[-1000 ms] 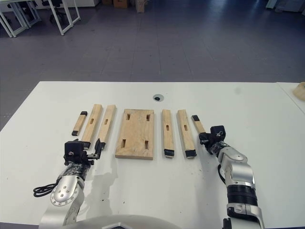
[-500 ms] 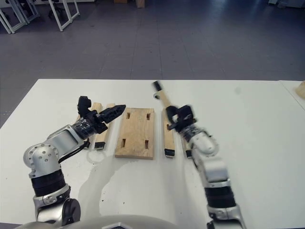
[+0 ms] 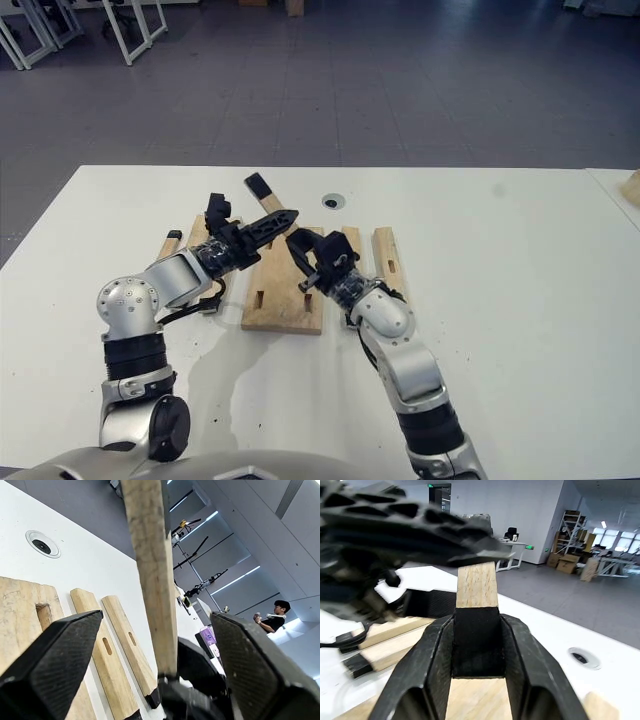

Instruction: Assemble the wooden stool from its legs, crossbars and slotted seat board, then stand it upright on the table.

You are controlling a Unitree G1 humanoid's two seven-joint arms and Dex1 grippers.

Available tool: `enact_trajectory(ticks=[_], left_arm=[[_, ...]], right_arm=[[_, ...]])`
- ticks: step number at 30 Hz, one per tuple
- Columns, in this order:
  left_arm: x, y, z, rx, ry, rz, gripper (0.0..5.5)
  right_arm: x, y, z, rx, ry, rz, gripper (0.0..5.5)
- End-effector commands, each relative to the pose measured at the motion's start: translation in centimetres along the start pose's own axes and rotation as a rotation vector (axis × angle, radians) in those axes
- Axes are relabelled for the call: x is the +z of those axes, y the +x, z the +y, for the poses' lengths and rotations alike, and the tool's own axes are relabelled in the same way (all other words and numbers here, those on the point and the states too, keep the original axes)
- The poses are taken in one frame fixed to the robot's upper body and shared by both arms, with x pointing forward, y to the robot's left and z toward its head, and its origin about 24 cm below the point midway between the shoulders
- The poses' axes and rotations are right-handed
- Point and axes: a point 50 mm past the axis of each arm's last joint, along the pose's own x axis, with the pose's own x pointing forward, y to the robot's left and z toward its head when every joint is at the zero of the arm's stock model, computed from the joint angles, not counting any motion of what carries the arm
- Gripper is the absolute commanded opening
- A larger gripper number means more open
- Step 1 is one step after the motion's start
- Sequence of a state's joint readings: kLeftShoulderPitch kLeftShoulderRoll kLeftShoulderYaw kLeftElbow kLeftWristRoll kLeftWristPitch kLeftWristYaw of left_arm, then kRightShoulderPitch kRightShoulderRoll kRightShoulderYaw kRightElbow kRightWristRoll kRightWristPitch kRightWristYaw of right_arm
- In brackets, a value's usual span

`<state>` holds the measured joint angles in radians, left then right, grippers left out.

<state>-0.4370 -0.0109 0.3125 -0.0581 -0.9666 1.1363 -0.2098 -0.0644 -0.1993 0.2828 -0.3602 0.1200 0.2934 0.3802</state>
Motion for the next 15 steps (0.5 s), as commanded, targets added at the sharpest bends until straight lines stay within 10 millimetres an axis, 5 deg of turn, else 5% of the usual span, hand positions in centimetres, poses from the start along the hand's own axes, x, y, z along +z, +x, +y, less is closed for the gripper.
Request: enact_trajectory(ticks=[1, 15], left_arm=[[1.45, 0.06, -0.04, -0.004, -0.042, -0.056, 3.73], [1.73, -0.61, -0.61, -0.02, -0.155, -0.054, 1.23]], right_arm=[[-0.64, -0.49, 0.6, 0.022, 0.003, 0.033, 1.27], [-0.63, -0.93, 1.04, 0.044, -0.037, 0.03, 1.27]])
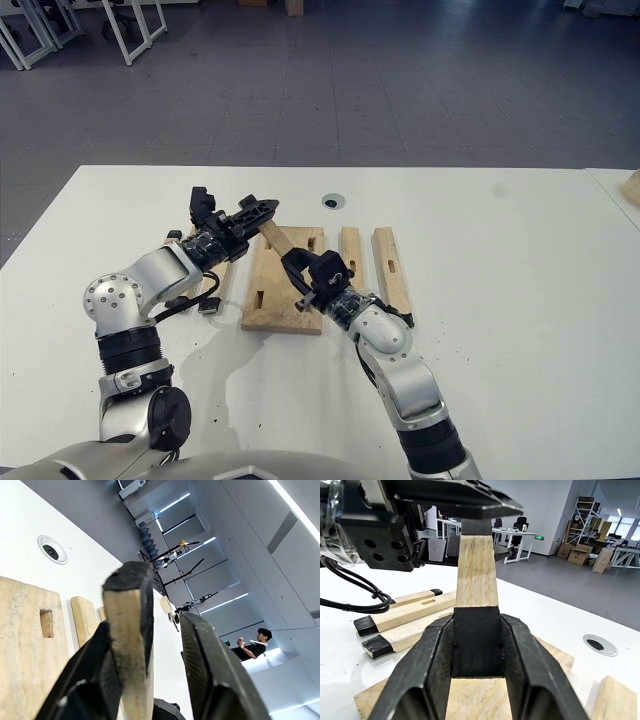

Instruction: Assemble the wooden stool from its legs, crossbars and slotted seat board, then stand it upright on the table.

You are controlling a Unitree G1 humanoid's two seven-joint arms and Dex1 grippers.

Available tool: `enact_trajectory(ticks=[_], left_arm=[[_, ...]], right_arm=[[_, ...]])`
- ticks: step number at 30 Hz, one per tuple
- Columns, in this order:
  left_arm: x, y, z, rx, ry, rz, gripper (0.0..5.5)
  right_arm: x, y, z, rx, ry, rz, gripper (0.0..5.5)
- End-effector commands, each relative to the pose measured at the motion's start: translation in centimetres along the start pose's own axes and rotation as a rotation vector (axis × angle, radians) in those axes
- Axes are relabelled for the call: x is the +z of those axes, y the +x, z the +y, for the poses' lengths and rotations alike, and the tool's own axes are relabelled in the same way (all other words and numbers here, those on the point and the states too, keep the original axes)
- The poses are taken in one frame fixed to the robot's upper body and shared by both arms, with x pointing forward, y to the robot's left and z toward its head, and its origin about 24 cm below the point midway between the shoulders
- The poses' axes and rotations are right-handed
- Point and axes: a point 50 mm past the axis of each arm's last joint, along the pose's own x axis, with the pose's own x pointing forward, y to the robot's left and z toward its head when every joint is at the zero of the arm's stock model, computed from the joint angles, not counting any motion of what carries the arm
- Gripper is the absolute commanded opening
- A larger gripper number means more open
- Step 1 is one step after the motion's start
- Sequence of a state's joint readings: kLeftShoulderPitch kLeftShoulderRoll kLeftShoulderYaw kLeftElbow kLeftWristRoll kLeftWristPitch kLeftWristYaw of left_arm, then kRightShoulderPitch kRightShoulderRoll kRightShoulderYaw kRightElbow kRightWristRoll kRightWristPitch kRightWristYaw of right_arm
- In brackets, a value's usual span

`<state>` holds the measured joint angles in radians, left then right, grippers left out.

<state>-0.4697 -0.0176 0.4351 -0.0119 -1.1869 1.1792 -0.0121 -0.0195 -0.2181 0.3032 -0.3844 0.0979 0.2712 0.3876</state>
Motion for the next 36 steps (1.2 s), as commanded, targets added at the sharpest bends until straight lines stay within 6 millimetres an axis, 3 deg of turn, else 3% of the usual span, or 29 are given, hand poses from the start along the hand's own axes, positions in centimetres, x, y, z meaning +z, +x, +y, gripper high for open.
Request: enact_trajectory(ticks=[1, 4, 12, 13, 19, 23, 26, 28, 30, 36], left_arm=[[0.2, 0.2, -0.8, -0.034, -0.016, 0.015, 1.08], [0.3, 0.2, -0.9, -0.044, -0.042, 0.026, 0.6], [0.5, -0.1, -1.0, -0.057, -0.059, 0.052, 0.55], [0.5, -0.1, -0.9, -0.049, -0.061, 0.046, 0.55], [1.4, -0.4, 0.2, 0.034, -0.066, -0.05, 0.42], [5.5, -3.2, 0.3, 0.2, 0.201, -0.239, 0.42], [8.0, -6.1, 0.2, 0.426, 0.508, -0.404, 0.42], [8.1, -7.3, 1.2, 0.571, 0.683, -0.434, 0.42], [7.6, -7.7, 2.8, 0.687, 0.8, -0.421, 0.42], [6.5, -5.9, 6.0, 0.738, 0.909, -0.358, 0.42]], right_arm=[[-0.2, -0.2, 0.4, 0.028, -0.016, 0.016, 1.27], [-0.2, -0.3, 0.2, 0.034, -0.022, 0.014, 1.27], [-0.6, -0.4, -0.9, 0.02, -0.034, 0.027, 1.27], [-0.6, -0.3, -1.2, 0.006, -0.032, 0.021, 1.65], [-0.7, -0.2, -2.0, -0.014, -0.022, 0.02, 2.76], [-1.0, -1.0, -3.3, -0.09, -0.047, 0.051, 3.46], [-1.3, -1.7, -5.2, -0.309, -0.05, 0.072, 3.96], [-2.3, -2.6, -4.5, -0.433, 0.09, 0.122, 4.05], [-3.1, -3.6, -2.8, -0.419, 0.116, 0.18, 4.05], [-3.0, -4.3, -2.4, -0.434, 0.08, 0.215, 4.05]])
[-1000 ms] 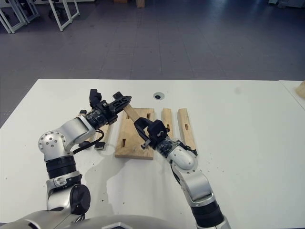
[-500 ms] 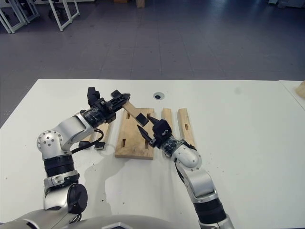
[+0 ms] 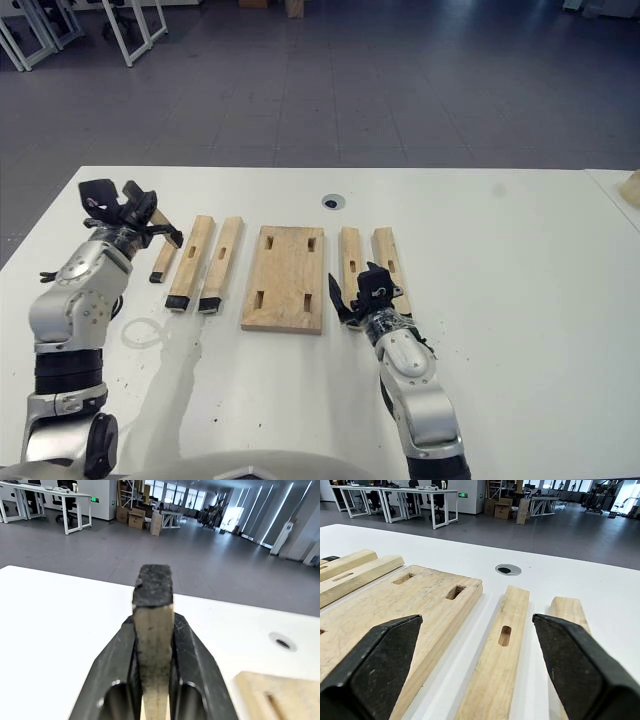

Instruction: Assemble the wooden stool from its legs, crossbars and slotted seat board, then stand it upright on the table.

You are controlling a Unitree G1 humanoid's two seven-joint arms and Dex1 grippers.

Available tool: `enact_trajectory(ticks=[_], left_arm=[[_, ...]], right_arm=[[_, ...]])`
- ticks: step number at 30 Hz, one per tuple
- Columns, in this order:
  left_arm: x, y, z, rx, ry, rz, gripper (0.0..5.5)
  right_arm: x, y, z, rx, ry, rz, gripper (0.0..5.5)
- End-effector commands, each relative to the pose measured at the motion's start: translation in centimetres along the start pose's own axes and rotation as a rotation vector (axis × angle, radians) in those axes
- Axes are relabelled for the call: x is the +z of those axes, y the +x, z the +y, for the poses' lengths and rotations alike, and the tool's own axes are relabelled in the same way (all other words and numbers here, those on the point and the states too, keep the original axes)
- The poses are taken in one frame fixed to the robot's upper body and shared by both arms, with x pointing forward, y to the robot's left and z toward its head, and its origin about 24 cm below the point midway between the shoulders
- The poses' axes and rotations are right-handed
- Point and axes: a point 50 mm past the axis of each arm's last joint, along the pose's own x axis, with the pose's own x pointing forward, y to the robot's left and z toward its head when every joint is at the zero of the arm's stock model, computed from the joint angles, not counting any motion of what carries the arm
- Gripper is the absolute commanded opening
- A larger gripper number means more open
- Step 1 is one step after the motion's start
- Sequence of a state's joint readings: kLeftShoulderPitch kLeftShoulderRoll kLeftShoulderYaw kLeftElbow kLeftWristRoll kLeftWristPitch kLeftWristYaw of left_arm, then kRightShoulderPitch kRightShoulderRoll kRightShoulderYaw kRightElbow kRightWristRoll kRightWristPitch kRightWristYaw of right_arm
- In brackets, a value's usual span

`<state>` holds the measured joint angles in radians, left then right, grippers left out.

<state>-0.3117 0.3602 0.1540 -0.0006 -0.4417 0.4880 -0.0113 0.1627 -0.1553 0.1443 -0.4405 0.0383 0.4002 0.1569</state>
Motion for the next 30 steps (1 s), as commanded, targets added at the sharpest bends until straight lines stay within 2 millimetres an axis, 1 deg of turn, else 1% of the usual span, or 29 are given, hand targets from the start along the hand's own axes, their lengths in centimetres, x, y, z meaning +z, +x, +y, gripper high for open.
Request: enact_trajectory(ticks=[1, 6, 9, 18, 22, 27, 30], left_arm=[[-0.9, 1.1, -0.3, -0.015, 0.02, -0.008, 0.42], [-2.1, 2.2, 0.1, -0.008, 0.063, -0.004, 0.42], [-2.5, 2.5, 0.2, -0.006, 0.051, -0.004, 0.42], [-2.1, 2.0, -0.8, -0.038, 0.037, -0.026, 0.42], [-2.0, 1.9, -1.0, -0.045, 0.04, -0.024, 0.42], [-2.9, 1.8, -0.7, -0.033, 0.032, 0.009, 0.42], [-3.9, 1.7, -0.5, -0.033, 0.022, 0.04, 0.42]], right_arm=[[0.3, 0.1, 0.0, 0.007, -0.02, 0.006, 4.05], [0.4, 0.3, -0.1, 0.011, -0.031, 0.001, 4.05], [0.5, 0.4, -0.2, 0.016, -0.035, 0.001, 4.05], [0.3, 0.4, 0.0, 0.018, -0.033, 0.01, 4.05], [0.2, 0.4, 0.1, 0.022, -0.033, 0.013, 4.05], [0.3, 0.5, 0.1, 0.023, -0.038, 0.011, 4.05], [0.3, 0.5, 0.0, 0.021, -0.04, 0.009, 4.05]])
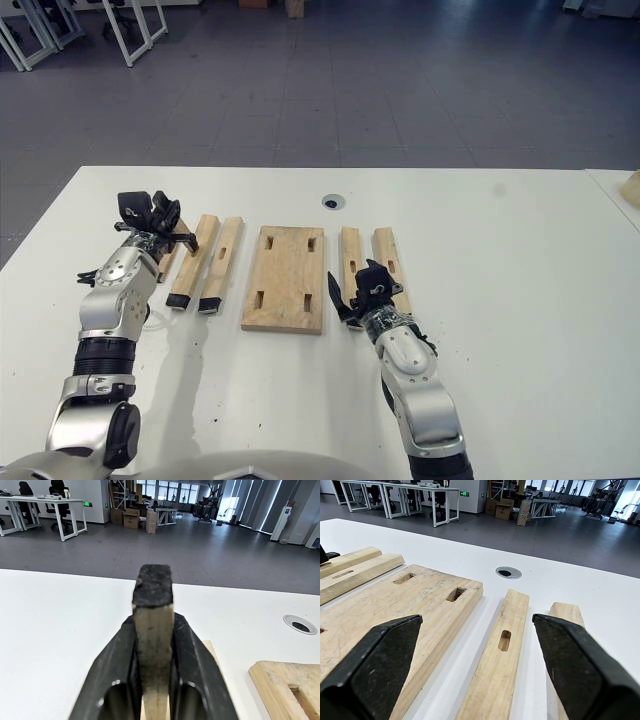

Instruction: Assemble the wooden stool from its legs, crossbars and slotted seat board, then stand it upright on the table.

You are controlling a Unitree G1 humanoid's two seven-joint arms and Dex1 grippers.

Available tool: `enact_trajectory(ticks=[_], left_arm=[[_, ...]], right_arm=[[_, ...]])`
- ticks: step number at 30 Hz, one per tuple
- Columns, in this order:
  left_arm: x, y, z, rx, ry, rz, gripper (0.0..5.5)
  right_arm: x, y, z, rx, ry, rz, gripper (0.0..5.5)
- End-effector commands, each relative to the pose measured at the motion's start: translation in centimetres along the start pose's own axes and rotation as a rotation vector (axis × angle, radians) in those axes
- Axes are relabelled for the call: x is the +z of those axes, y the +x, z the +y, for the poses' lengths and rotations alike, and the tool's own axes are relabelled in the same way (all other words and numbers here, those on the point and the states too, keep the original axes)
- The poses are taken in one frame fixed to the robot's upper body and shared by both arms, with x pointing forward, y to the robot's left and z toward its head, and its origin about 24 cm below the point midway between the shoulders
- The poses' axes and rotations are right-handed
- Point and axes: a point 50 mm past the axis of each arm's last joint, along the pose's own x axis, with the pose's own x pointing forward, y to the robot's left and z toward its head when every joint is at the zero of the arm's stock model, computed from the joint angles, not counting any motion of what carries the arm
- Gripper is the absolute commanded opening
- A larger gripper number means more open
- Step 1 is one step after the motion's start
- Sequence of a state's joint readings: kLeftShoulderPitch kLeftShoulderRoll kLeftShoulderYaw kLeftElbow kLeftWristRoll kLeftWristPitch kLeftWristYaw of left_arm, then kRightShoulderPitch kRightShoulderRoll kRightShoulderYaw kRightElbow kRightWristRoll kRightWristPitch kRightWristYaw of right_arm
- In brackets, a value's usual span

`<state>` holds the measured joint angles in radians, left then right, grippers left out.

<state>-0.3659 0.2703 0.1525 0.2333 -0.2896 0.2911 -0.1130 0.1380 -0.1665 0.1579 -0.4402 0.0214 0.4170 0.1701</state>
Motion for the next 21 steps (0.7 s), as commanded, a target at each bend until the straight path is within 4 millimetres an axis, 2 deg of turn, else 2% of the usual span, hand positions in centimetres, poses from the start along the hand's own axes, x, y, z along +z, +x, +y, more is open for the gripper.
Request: enact_trajectory(ticks=[1, 8, 14, 19, 21], left_arm=[[-2.0, -0.2, 0.3, 0.0, -0.013, 0.069, 0.42], [-4.6, -1.2, 0.5, 0.026, -0.016, 0.13, 0.42], [-10.3, -4.8, -0.7, 0.038, 0.038, 0.381, 0.42], [-11.5, -6.3, -0.9, 0.062, -0.005, 0.469, 0.42], [-12.2, -7.6, -0.4, 0.093, -0.033, 0.493, 0.42]], right_arm=[[0.0, 0.1, -0.1, -0.001, -0.009, 0.009, 4.05], [0.1, 0.2, -0.1, 0.0, -0.011, 0.009, 4.05], [0.1, 0.1, -0.2, -0.001, -0.015, 0.01, 4.05], [0.1, 0.1, -0.1, 0.003, -0.018, 0.011, 4.05], [0.1, 0.1, -0.2, 0.003, -0.021, 0.01, 4.05]])
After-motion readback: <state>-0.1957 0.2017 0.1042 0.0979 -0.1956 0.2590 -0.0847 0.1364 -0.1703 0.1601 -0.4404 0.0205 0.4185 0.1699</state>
